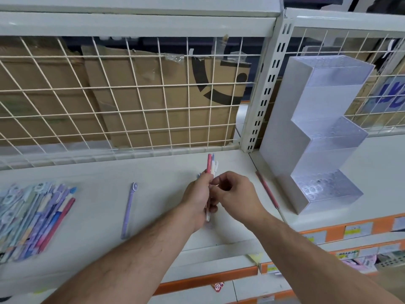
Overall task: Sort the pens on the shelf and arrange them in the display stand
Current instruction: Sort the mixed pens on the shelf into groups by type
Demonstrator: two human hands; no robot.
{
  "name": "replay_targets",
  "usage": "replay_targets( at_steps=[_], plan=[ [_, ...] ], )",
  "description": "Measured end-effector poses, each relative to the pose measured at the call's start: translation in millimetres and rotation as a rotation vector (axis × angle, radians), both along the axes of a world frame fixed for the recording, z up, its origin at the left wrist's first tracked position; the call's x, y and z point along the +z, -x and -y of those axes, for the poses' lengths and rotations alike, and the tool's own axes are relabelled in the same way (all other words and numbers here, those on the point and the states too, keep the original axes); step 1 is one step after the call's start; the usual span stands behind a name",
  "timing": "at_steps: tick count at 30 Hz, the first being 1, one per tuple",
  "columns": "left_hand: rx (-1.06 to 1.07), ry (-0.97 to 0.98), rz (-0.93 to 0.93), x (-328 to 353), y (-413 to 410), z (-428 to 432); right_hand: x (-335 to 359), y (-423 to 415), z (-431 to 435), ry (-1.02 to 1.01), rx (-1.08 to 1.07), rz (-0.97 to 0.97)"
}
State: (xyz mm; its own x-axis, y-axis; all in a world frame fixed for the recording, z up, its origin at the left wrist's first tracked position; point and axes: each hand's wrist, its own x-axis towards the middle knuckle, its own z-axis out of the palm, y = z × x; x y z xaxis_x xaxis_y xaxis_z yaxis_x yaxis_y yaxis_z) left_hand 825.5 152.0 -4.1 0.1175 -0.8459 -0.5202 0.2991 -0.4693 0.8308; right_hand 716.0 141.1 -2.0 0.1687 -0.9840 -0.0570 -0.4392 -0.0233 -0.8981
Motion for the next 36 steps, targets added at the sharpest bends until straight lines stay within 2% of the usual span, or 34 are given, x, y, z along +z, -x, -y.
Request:
replay_targets(
  at_steps=[7,12,15,18,19,21,23,26,28,36],
  plan=[
    [-0.088,0.045,-0.046,5,-14,-9,8,-18,-9,-0.078,-0.098,0.008],
    [-0.106,0.075,-0.039,2,-10,-11,12,-20,-6,-0.153,-0.155,-0.059],
    [-0.083,0.084,-0.065,2,-5,-9,14,-16,-5,-0.217,-0.175,0.041],
    [0.002,0.099,0.025,0,-1,-4,16,-3,1,-0.195,-0.254,0.144],
    [0.009,0.108,0.061,-1,-1,-2,15,4,6,-0.164,-0.286,0.092],
    [0.016,0.115,0.093,-2,-1,1,9,22,16,-0.086,-0.304,-0.159],
    [0.036,0.111,0.082,-2,3,3,0,42,26,-0.057,-0.264,-0.426],
    [0.091,0.089,0.055,-7,10,7,-18,63,38,-0.008,-0.222,-0.706],
    [0.103,0.067,0.051,-10,14,9,-27,71,41,0.063,-0.204,-0.792],
    [0.122,0.054,0.039,-10,26,13,-34,83,45,0.194,-0.129,-0.894]
  ],
)
